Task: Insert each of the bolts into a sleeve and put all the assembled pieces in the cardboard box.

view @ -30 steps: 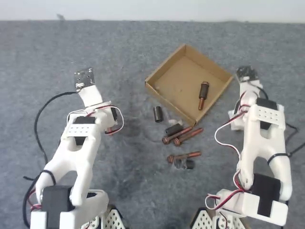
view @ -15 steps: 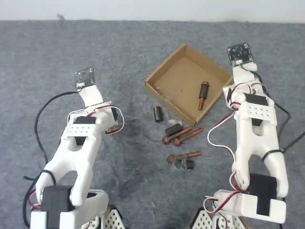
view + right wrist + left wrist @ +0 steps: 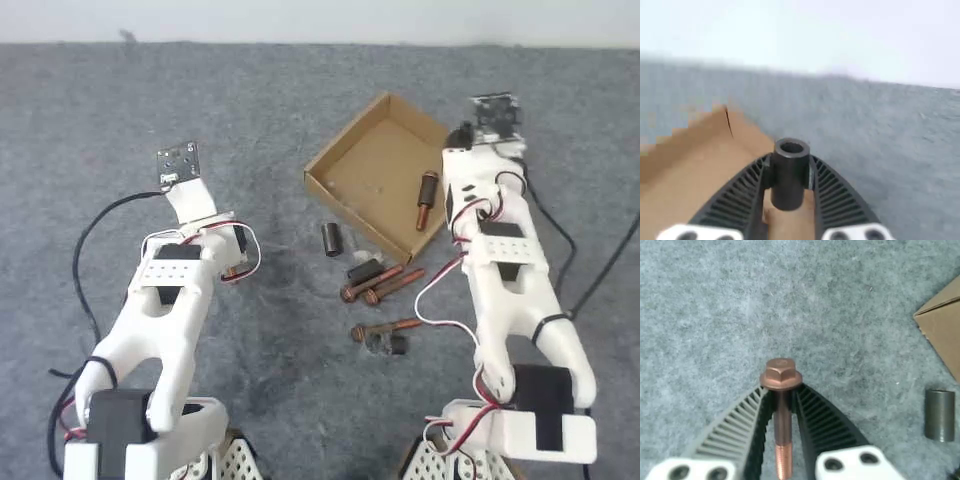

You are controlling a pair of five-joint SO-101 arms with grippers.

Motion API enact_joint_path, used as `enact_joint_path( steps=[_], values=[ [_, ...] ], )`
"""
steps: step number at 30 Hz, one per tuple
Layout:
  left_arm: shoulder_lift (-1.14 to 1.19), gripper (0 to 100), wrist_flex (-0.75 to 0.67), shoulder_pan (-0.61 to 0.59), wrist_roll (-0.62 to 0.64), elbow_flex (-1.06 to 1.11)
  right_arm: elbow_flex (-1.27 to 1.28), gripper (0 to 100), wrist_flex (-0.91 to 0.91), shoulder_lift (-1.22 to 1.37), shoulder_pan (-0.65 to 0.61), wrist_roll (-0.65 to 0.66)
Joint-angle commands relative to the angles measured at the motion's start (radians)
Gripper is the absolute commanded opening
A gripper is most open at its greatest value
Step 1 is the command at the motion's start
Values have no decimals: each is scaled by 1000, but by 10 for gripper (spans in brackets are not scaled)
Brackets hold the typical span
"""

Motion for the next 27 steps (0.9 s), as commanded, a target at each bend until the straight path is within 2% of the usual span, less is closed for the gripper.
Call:
enact_joint_path(
  steps=[1, 9, 27],
  values=[
    [-52, 12, -25, -9, -11, -12, 31, 6, -200, -67, -51, -121],
    [-52, 12, -26, -9, -11, -12, 293, 6, -630, -68, -278, -121],
    [-51, 12, -26, -9, -11, -13, 792, 6, -1089, -71, -524, -118]
  ],
)
